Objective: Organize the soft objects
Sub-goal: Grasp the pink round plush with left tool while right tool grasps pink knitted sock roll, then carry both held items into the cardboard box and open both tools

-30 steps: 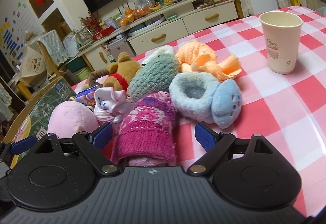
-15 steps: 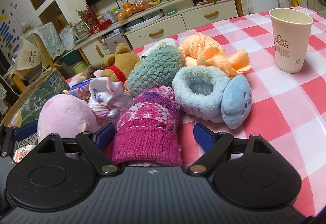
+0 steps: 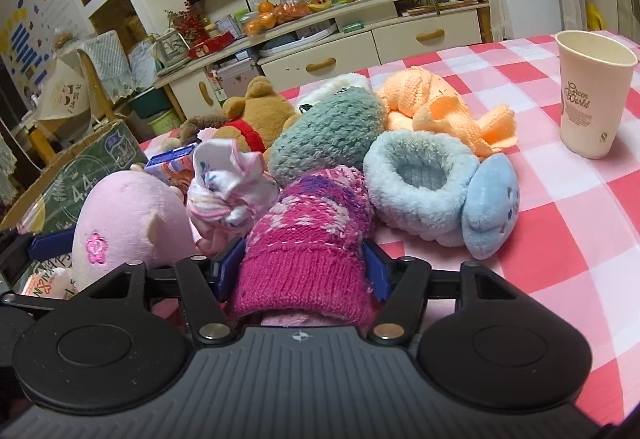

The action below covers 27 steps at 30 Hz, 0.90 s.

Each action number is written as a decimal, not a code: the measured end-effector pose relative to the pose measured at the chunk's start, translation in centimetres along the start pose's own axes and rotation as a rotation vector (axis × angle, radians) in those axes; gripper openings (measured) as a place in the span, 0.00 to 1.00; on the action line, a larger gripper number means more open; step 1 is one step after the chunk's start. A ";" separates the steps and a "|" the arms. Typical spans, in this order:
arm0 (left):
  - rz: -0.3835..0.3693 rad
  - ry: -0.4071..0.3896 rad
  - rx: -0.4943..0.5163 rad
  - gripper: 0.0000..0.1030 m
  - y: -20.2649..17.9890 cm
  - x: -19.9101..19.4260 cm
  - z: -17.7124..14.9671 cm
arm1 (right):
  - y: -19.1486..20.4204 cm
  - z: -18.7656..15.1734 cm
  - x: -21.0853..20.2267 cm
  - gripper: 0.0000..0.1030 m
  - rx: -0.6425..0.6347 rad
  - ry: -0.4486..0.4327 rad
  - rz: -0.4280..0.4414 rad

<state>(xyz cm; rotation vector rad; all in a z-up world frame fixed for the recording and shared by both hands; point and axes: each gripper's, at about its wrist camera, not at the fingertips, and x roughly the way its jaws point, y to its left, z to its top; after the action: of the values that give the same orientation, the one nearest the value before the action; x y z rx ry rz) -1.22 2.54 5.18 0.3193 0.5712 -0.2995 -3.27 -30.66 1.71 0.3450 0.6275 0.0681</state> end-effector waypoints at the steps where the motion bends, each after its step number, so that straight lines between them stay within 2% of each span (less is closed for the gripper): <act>1: -0.007 -0.008 -0.010 0.88 0.3 -0.3 0.1 | -0.1 0.1 0.0 0.71 0.006 -0.001 0.002; 8: -0.071 -0.055 -0.101 0.88 2.5 -3.0 1.0 | -0.9 -0.2 -0.8 0.69 0.063 -0.015 0.007; 15: -0.106 -0.116 -0.154 0.88 4.8 -5.4 1.8 | -1.5 -0.6 -2.8 0.69 0.181 -0.073 0.038; 20: -0.081 -0.156 -0.192 0.88 6.9 -6.8 2.0 | -1.7 -0.5 -4.4 0.69 0.272 -0.119 0.127; 27: 0.005 -0.191 -0.269 0.88 11.1 -7.8 1.9 | 2.2 0.4 -4.7 0.70 0.249 -0.146 0.189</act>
<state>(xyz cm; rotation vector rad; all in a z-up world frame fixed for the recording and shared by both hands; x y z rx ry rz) -2.57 13.40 13.45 0.0319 0.4156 -0.2415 -6.79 -29.50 5.41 0.6445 0.4575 0.1452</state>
